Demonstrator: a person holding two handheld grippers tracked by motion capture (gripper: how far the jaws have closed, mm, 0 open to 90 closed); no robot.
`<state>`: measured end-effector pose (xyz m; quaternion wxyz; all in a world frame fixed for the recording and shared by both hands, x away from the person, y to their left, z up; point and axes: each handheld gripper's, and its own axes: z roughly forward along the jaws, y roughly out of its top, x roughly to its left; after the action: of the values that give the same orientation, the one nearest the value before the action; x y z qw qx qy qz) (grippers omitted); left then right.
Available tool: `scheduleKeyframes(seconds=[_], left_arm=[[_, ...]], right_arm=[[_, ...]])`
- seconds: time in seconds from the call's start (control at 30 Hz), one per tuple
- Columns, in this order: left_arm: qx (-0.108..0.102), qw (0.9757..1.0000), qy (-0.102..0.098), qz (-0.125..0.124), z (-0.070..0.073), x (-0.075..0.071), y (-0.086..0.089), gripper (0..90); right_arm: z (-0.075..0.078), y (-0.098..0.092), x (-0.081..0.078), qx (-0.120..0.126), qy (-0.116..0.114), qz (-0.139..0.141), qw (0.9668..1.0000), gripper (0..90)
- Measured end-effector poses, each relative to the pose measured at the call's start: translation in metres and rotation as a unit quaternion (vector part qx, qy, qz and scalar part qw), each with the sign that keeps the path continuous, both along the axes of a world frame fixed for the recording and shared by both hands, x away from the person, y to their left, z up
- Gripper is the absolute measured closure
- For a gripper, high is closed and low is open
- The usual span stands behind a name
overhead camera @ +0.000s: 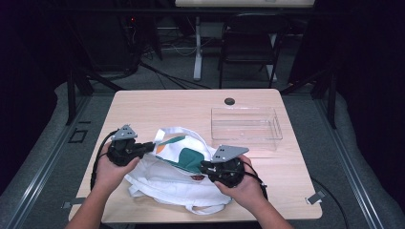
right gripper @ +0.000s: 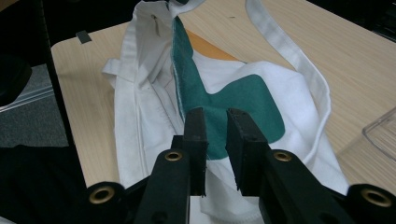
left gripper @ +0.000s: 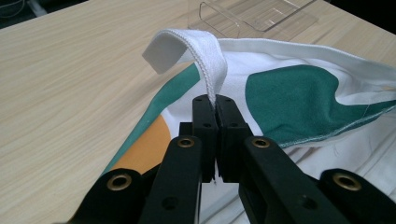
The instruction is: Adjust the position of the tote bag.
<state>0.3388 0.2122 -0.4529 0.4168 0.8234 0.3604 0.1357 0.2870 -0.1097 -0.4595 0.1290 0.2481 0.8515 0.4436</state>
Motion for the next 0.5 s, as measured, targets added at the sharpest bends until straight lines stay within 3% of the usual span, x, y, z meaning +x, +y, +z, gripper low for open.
scheduleKeyframes(seconds=[0.5], left_arm=[[-0.002, 1.0, 0.002, 0.001, 0.002, 0.003, 0.001, 88.0]], right_arm=[[-0.009, 0.024, 0.005, -0.013, 0.01, 0.021, 0.9996, 75.8]])
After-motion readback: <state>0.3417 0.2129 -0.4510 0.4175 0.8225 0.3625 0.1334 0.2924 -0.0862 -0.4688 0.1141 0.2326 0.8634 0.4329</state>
